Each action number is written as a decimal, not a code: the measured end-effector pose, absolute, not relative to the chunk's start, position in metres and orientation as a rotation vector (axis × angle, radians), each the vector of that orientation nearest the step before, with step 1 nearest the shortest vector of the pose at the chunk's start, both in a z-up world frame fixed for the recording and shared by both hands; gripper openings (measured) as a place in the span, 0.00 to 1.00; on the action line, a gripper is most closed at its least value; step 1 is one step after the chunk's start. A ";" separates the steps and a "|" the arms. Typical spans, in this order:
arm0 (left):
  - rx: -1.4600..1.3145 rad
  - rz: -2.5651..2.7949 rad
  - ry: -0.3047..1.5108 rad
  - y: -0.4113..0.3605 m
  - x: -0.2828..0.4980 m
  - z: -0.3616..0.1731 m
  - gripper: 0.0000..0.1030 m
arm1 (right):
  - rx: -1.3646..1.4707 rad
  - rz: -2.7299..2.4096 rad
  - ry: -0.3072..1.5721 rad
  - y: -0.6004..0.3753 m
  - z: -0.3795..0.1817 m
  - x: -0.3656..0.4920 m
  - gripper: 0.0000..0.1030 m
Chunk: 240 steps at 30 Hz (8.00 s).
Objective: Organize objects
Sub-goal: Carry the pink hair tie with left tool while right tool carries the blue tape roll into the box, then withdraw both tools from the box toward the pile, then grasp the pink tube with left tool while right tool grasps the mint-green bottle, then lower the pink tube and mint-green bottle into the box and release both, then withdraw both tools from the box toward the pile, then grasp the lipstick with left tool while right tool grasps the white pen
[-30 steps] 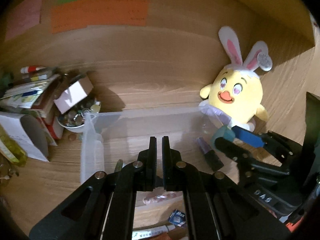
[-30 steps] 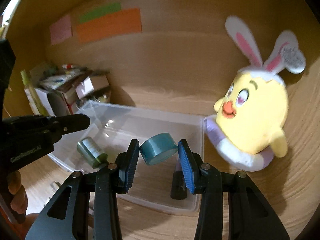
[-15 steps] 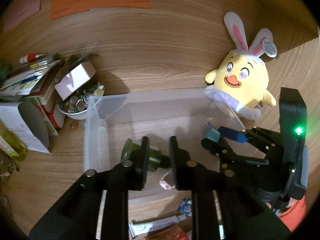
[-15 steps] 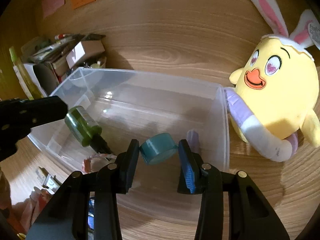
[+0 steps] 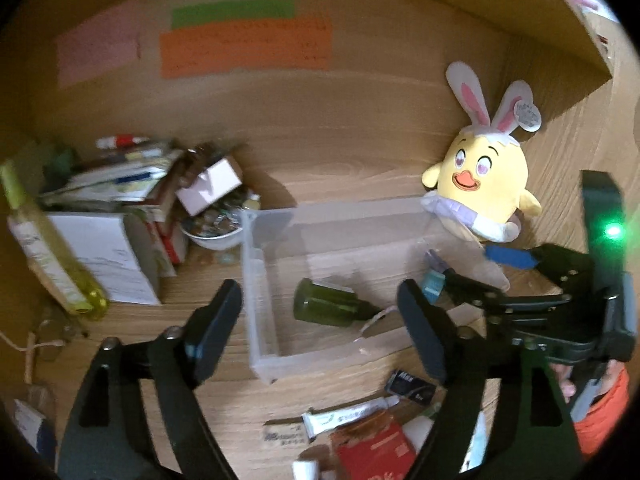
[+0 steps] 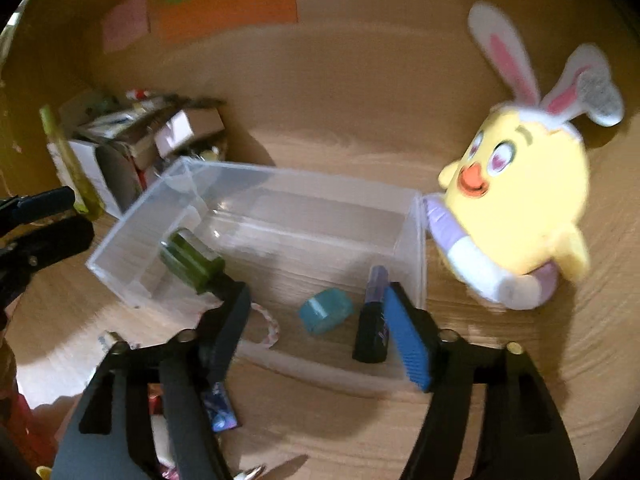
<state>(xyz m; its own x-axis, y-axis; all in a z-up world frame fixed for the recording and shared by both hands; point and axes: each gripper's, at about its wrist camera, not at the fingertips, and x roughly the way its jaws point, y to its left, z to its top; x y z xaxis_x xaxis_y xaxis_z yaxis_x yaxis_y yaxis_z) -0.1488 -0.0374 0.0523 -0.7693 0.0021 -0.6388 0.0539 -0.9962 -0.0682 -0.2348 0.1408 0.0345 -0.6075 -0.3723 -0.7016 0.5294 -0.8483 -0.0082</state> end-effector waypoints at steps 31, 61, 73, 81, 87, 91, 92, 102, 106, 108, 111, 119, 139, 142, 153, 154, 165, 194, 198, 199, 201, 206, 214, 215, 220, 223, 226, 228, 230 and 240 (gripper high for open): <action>1.363 -2.758 0.227 -0.050 -0.052 -0.053 0.68 | 1.155 -2.410 0.198 0.211 -0.037 -0.105 0.81; 1.335 -2.761 0.122 -0.045 -0.049 -0.065 0.23 | 1.111 -2.413 0.315 0.197 -0.047 -0.096 0.37; 1.208 -2.786 0.142 -0.053 -0.040 -0.034 0.19 | 1.053 -2.454 0.192 0.207 -0.028 -0.109 0.22; 1.030 -2.859 0.142 -0.052 -0.037 0.015 0.19 | 0.926 -2.507 0.137 0.210 0.007 -0.117 0.22; 0.918 -2.905 0.125 -0.047 -0.033 0.049 0.19 | 0.851 -2.521 0.103 0.208 0.026 -0.123 0.22; 0.867 -2.942 0.136 -0.043 -0.036 0.069 0.19 | 0.824 -2.516 0.101 0.205 0.033 -0.129 0.22; 0.855 -2.954 0.139 -0.041 -0.038 0.074 0.19 | 0.821 -2.513 0.100 0.204 0.034 -0.129 0.22; 0.820 -3.046 0.145 -0.014 -0.082 0.104 0.19 | 0.778 -2.482 0.121 0.185 0.052 -0.155 0.22; 0.809 -3.088 0.174 -0.005 -0.102 0.118 0.19 | 0.755 -2.478 0.130 0.179 0.062 -0.166 0.22; 0.781 -3.101 0.177 0.000 -0.111 0.126 0.19 | 0.749 -2.479 0.133 0.175 0.067 -0.173 0.22; 0.759 -3.121 0.196 0.006 -0.128 0.131 0.19 | 0.756 -2.470 0.137 0.170 0.072 -0.189 0.22; 0.835 -3.100 0.167 0.022 -0.177 0.101 0.19 | 0.864 -2.445 0.202 0.148 0.058 -0.231 0.22; 1.287 -2.887 0.322 -0.040 -0.220 0.016 0.19 | 1.065 -2.303 0.365 0.104 0.007 -0.263 0.22; 1.299 -2.877 0.310 -0.043 -0.216 0.009 0.19 | 1.078 -2.293 0.388 0.097 0.004 -0.264 0.22; 1.167 -2.866 0.202 -0.048 -0.189 0.027 0.50 | 1.056 -2.316 0.439 0.093 0.011 -0.257 0.35; 1.150 -2.867 0.190 -0.048 -0.186 0.030 0.52 | 1.043 -2.327 0.439 0.094 0.015 -0.255 0.36; 0.957 -2.891 0.046 -0.034 -0.137 0.060 0.89 | 0.852 -2.439 0.391 0.122 0.060 -0.204 0.77; 1.206 -2.755 0.205 -0.040 -0.024 -0.041 0.86 | 1.184 -2.352 0.125 0.187 -0.044 -0.102 0.82; 1.257 -2.763 0.212 -0.034 -0.024 -0.050 0.76 | 1.187 -2.348 0.149 0.177 -0.048 -0.099 0.82; 1.269 -2.762 0.211 -0.032 -0.025 -0.053 0.72 | 1.179 -2.348 0.161 0.174 -0.049 -0.098 0.82; 1.292 -2.759 0.207 -0.030 -0.026 -0.057 0.63 | 1.170 -2.349 0.185 0.172 -0.048 -0.096 0.81; 1.315 -2.759 0.208 -0.028 -0.026 -0.063 0.53 | 1.155 -2.340 0.291 0.172 -0.051 -0.093 0.58; 1.276 -2.761 0.179 -0.027 -0.023 -0.063 0.30 | 1.108 -2.344 0.363 0.182 -0.051 -0.091 0.25; 1.269 -2.762 0.173 -0.026 -0.024 -0.064 0.23 | 1.102 -2.343 0.363 0.183 -0.051 -0.091 0.19; 1.250 -2.764 0.170 -0.027 -0.027 -0.064 0.14 | 1.098 -2.373 0.348 0.188 -0.050 -0.094 0.10; 1.248 -2.759 0.183 -0.030 -0.027 -0.063 0.14 | 1.098 -2.396 0.311 0.195 -0.048 -0.098 0.10; 1.230 -2.756 0.199 -0.035 -0.026 -0.058 0.14 | 1.082 -2.421 0.266 0.202 -0.041 -0.102 0.10; 1.208 -2.762 0.212 -0.038 -0.026 -0.052 0.14 | 1.060 -2.435 0.229 0.206 -0.032 -0.105 0.10; 1.177 -2.773 0.218 -0.040 -0.025 -0.045 0.14 | 1.033 -2.450 0.208 0.208 -0.024 -0.106 0.10; 1.010 -2.876 0.230 -0.035 -0.038 0.002 0.14 | 0.859 -2.503 0.111 0.205 0.025 -0.123 0.10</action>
